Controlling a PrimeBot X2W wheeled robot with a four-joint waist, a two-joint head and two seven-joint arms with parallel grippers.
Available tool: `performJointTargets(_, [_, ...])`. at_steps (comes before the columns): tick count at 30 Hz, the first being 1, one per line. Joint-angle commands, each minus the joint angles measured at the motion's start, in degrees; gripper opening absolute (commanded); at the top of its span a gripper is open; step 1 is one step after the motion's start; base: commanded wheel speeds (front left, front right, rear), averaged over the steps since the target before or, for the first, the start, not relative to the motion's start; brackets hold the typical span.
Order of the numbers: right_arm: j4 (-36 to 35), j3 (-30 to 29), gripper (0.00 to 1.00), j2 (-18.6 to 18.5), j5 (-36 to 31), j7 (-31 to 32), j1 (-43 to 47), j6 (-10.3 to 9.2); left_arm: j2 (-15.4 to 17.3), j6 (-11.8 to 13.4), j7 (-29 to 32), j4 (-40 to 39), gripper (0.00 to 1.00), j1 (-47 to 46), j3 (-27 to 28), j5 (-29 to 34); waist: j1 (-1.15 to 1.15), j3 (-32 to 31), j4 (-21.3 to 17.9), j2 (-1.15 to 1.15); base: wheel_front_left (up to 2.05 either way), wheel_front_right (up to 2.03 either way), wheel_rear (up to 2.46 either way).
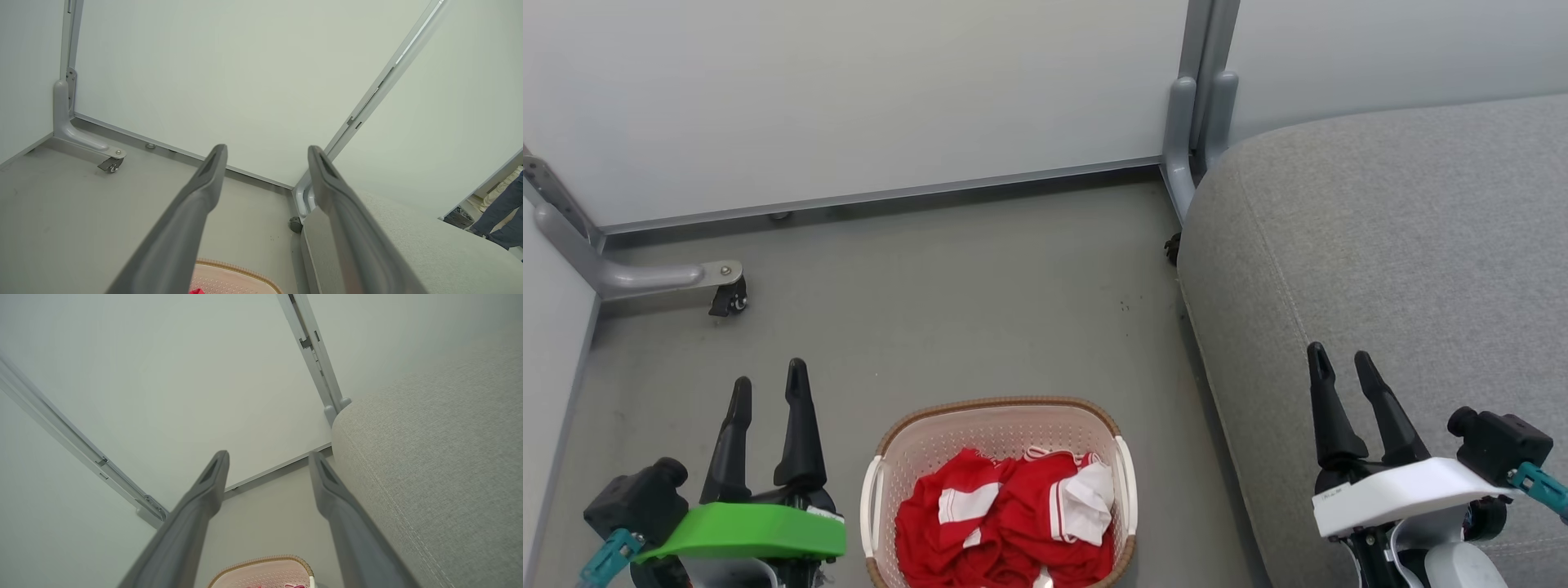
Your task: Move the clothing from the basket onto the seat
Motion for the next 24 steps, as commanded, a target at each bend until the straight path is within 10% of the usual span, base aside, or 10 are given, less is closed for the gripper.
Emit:
performJointTargets(1, [-1.1, 0.1, 1.00, -0.3, -1.9, -0.7, 0.1, 0.02, 0.4, 0.4, -0.7, -1.1, 1.00, 0.4, -0.1, 2.0, 0.00, 0.0, 0.0, 0.00, 0.00, 0.00, 0.00])
performJointTargets(24, [-3.1, 1.4, 1.00, -0.4, -13.4, -3.8, 3.4, 0.03, 0.5, 0.2, -3.8, -1.4, 1.00, 3.3, -2.8, 13.5, 0.00, -2.0, 0.6, 0.00, 0.00, 0.00, 0.00])
